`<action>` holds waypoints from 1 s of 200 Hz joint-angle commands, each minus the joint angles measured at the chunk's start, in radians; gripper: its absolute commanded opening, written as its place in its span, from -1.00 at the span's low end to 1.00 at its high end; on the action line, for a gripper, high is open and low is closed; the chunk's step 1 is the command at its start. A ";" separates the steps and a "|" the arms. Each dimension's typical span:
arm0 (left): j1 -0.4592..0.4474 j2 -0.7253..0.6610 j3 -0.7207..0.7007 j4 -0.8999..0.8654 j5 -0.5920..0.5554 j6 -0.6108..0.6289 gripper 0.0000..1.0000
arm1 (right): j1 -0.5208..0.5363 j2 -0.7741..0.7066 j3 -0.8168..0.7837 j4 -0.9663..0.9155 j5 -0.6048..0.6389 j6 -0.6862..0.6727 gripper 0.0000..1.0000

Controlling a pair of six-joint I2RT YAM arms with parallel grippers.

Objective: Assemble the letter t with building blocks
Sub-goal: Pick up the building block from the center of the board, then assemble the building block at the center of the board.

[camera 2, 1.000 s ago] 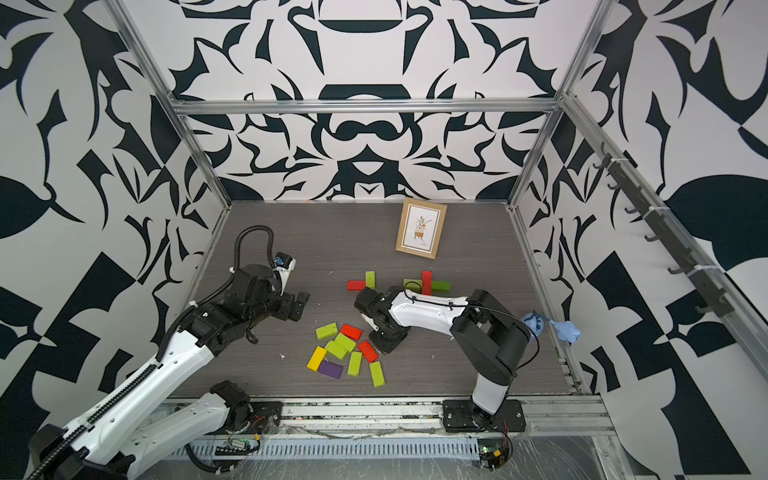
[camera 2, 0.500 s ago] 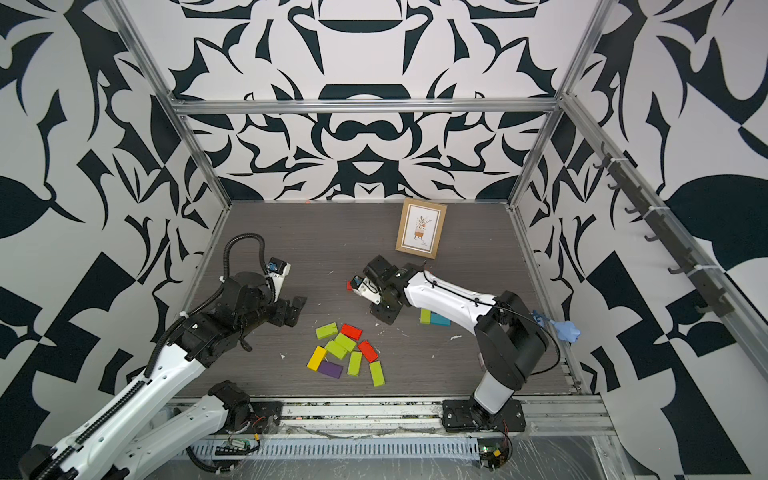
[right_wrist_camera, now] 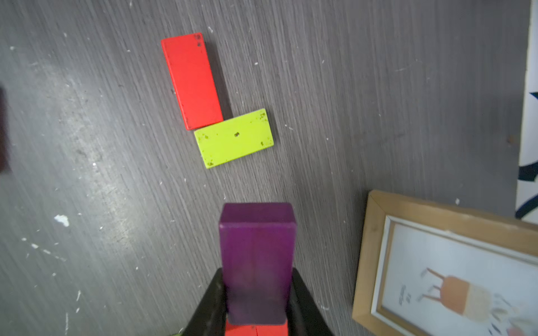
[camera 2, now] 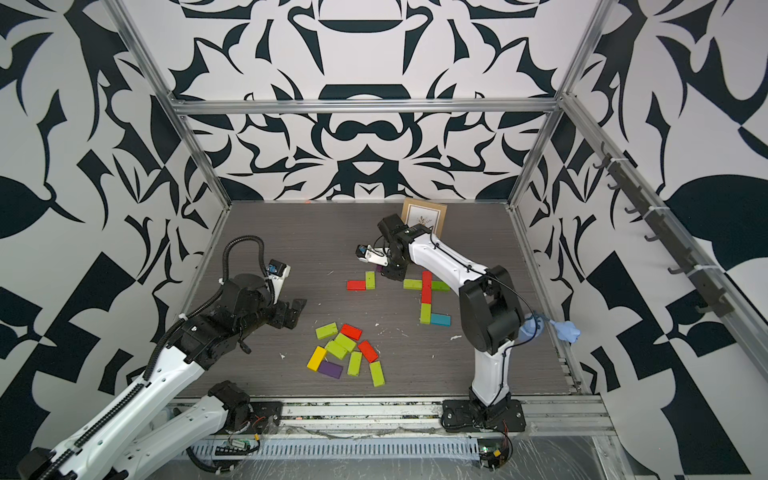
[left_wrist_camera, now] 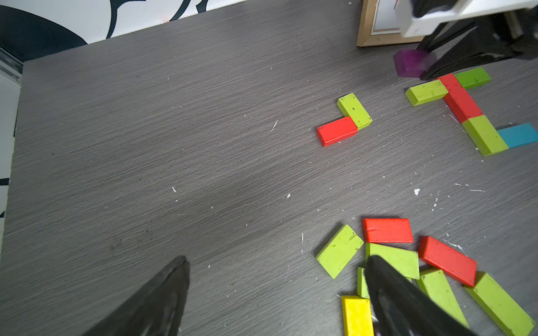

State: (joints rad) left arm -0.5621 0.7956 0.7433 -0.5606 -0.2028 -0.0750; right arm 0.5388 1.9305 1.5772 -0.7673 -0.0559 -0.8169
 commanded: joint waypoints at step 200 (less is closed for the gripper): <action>0.003 -0.063 -0.035 0.011 -0.047 0.004 0.95 | 0.020 0.234 0.115 -0.085 0.041 -0.124 -0.96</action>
State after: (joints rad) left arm -0.5621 0.7498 0.7231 -0.5571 -0.2436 -0.0708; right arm 0.5434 2.1582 1.6623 -0.8440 -0.0231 -0.9291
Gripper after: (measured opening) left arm 0.977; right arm 0.321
